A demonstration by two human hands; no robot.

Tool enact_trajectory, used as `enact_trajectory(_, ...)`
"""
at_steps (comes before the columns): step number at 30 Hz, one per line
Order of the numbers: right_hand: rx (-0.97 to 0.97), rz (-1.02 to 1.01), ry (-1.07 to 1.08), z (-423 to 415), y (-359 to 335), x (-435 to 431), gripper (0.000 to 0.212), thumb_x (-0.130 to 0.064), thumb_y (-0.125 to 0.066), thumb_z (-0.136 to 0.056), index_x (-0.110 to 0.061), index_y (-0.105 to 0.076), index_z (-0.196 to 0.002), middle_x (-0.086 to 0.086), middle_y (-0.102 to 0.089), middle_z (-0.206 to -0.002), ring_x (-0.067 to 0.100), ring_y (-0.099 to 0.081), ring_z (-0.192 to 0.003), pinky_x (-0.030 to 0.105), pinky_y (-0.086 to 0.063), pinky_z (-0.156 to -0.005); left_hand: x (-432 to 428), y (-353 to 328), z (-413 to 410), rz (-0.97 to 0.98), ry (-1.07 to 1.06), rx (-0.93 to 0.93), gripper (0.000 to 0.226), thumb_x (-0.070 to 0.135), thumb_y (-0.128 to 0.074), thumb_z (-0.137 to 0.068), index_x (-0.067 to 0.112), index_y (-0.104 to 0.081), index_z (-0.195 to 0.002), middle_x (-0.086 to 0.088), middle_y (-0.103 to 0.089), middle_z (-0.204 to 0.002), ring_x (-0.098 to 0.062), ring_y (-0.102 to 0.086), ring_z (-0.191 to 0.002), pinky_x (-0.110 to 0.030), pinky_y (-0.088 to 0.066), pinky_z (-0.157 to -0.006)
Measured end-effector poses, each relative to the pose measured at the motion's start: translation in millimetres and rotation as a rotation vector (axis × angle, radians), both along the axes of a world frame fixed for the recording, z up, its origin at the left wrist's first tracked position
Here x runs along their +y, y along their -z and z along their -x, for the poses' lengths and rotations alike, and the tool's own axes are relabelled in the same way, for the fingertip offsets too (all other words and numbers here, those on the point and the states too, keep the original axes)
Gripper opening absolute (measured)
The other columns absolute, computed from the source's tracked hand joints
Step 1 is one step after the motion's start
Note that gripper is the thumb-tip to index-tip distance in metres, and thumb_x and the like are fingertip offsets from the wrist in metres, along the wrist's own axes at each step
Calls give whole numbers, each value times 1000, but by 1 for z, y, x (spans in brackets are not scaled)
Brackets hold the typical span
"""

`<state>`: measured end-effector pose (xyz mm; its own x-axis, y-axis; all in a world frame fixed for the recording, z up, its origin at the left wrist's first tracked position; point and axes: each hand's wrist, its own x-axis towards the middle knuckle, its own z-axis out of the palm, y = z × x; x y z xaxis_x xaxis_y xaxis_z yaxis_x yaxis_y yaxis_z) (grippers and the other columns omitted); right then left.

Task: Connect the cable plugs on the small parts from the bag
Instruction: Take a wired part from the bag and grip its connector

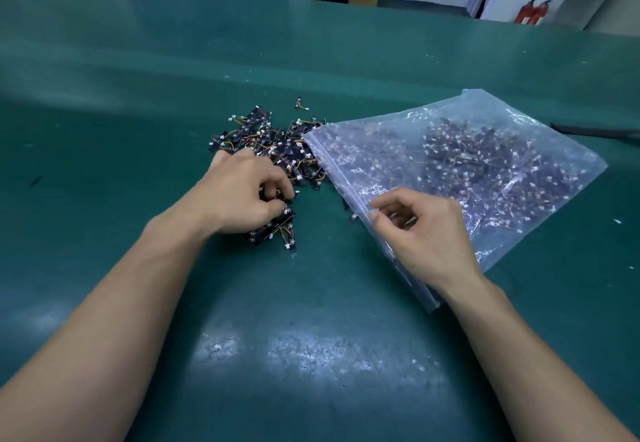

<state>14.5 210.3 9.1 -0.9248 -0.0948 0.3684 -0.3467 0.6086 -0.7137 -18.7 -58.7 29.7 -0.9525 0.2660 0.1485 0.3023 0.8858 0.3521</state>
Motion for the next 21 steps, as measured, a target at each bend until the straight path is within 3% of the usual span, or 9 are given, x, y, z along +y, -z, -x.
enact_trajectory(6, -30, 23, -2, 0, -1, -1, 11, -16, -78, -84, -28, -76, -82, -20, -70, -75, 6, -63, -61, 18, -52, -65, 1, 4, 1, 2, 120, -9, 16, 41, -79, -82, 49, -68, -90, 13, -55, -82, -10, -44, -95, -30, -18, -81)
enact_trajectory(10, -35, 17, -17, 0, 1, -1, 11, -17, -78, -85, -27, -77, -82, -18, -69, -72, 8, -63, -61, 19, -51, -64, 13, 12, 2, 38, 101, 62, 14, 53, -71, -85, 44, -70, -96, 15, -52, -79, -9, -41, -90, -35, -25, -83)
enact_trajectory(16, -18, 8, -24, -1, 2, -3, 14, -17, -77, -85, -31, -76, -80, -21, -69, -73, 7, -63, -61, 13, -48, -62, 32, 17, -2, 6, 84, 233, 14, 44, -63, -95, 34, -71, -92, 13, -58, -84, -12, -40, -88, -34, -24, -81)
enact_trajectory(21, -17, 11, -30, -1, 2, -2, 16, -16, -77, -85, -31, -75, -80, -21, -69, -73, 7, -63, -61, 13, -48, -61, 23, 14, -4, 35, 117, 132, 4, 41, -71, -86, 37, -71, -87, 16, -60, -83, -11, -45, -89, -36, -27, -84)
